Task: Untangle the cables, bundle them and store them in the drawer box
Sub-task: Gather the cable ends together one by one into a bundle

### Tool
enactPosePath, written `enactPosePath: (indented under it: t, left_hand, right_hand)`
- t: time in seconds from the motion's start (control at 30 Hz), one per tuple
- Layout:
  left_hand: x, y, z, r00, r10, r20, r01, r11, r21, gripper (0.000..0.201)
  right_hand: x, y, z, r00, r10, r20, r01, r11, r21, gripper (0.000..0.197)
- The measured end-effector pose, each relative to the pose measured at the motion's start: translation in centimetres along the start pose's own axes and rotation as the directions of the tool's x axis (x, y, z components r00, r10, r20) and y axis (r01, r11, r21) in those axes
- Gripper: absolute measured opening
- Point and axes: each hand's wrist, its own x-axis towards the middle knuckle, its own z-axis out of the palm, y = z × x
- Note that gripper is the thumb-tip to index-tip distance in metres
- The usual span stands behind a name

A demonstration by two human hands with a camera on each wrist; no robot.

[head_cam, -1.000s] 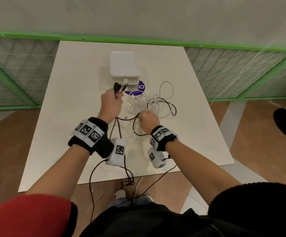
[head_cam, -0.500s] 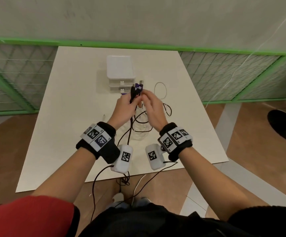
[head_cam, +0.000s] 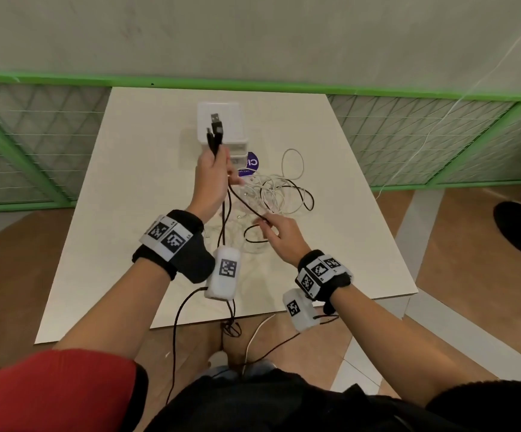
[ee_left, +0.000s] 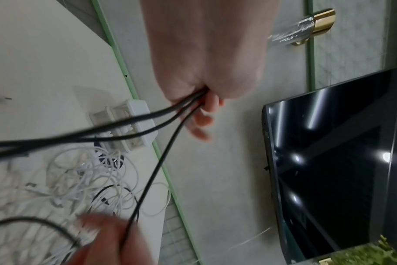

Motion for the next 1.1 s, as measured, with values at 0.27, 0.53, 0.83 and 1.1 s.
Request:
enactPosePath:
  t: [0.27, 0.53, 0.83, 1.1]
  left_hand:
    - [-0.7, 3.1, 0.2, 0.993, 0.109, -0.050, -0.111, 0.993, -0.031, 0.028]
    - [-2.4, -1.0, 1.5, 0.952, 0.024, 0.304, -0.269, 0.536, 0.800, 0.042]
    - [-2.0, -2.0, 1.3, 0.963, -0.098, 0.251, -0.210, 0.313, 0.926, 0.025]
    - [-1.5, -0.3, 1.9, 0.986, 0.111, 0.122, -0.165, 0.727, 0.667, 0.025]
  right_hand:
    - [-0.2, 4.2, 0.7, 0.984, 0.174, 0.034, -0.176, 0.983, 0.054, 0.025]
    - [2.1, 0.4, 0.7, 0.993, 0.112, -0.020, -0.113, 0.994, -0.006, 0.021]
    - [2.8, 0.1, -0.1, 0.995, 0.088, -0.043, -0.087, 0.996, 0.020, 0.019]
    - [2.2, 1.5, -0.2, 0.972, 0.203, -0.120, -0.188, 0.974, 0.125, 0.024]
